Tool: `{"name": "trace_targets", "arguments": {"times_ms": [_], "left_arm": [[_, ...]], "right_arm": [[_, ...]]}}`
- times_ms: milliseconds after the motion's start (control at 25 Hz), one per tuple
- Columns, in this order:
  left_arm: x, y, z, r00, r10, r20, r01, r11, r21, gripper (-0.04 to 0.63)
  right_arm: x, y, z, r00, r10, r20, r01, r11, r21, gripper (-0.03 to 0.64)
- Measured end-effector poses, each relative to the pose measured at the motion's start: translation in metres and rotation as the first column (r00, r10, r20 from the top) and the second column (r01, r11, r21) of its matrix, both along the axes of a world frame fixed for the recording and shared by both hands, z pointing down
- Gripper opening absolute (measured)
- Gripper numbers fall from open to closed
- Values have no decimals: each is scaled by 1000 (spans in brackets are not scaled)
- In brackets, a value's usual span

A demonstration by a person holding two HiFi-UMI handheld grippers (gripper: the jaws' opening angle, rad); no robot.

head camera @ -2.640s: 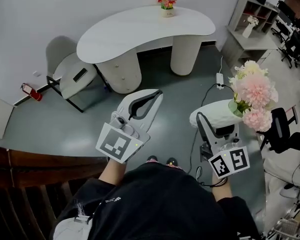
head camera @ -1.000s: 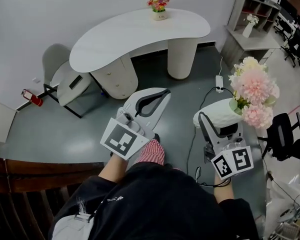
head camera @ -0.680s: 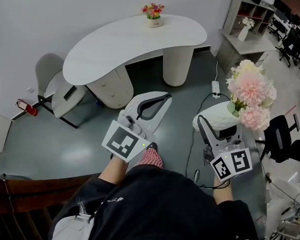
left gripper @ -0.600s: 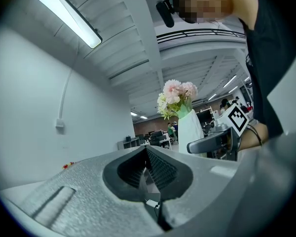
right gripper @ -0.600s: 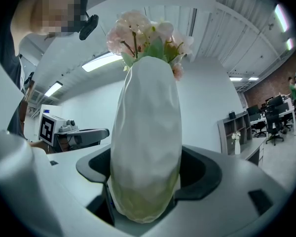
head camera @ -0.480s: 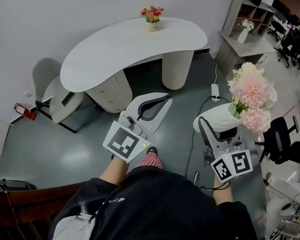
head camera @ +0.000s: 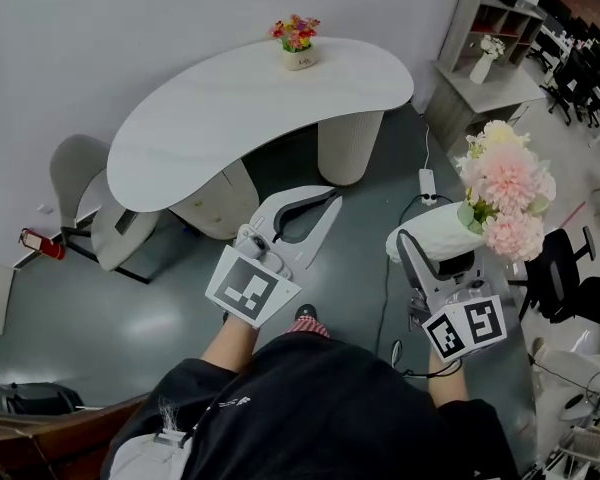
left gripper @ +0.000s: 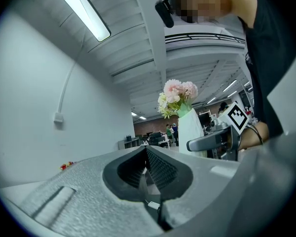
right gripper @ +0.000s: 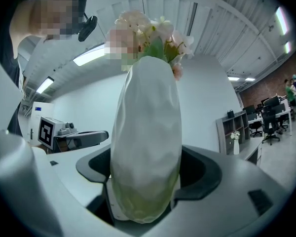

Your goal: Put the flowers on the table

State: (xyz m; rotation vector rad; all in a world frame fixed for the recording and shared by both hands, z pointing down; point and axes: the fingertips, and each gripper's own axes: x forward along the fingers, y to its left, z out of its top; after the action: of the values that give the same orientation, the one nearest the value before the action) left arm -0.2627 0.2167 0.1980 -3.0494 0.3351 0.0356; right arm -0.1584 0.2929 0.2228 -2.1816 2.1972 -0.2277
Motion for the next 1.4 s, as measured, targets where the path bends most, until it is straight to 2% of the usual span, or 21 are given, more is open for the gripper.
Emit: {"name": "trace_targets", "arguments": {"times_ms": [600, 960, 1160, 1400], "left_arm": [[10, -101, 16, 999, 41, -9, -42, 999, -11, 5], [10, -119, 19, 1000, 19, -14, -19, 1000, -12, 5], [17, -114, 29, 1000, 5, -8, -5, 1000, 15, 5], [57, -149, 27, 999, -49, 3, 49, 999, 10, 5]], "right_arm": [[8, -99, 18, 999, 35, -3, -35, 999, -34, 383], [14, -111, 23, 999, 38, -1, -38, 998, -41, 383], [22, -113, 30, 1000, 9, -12, -9, 1000, -19, 383], [66, -159, 26, 998, -56, -28, 56, 998, -14, 383]]}}
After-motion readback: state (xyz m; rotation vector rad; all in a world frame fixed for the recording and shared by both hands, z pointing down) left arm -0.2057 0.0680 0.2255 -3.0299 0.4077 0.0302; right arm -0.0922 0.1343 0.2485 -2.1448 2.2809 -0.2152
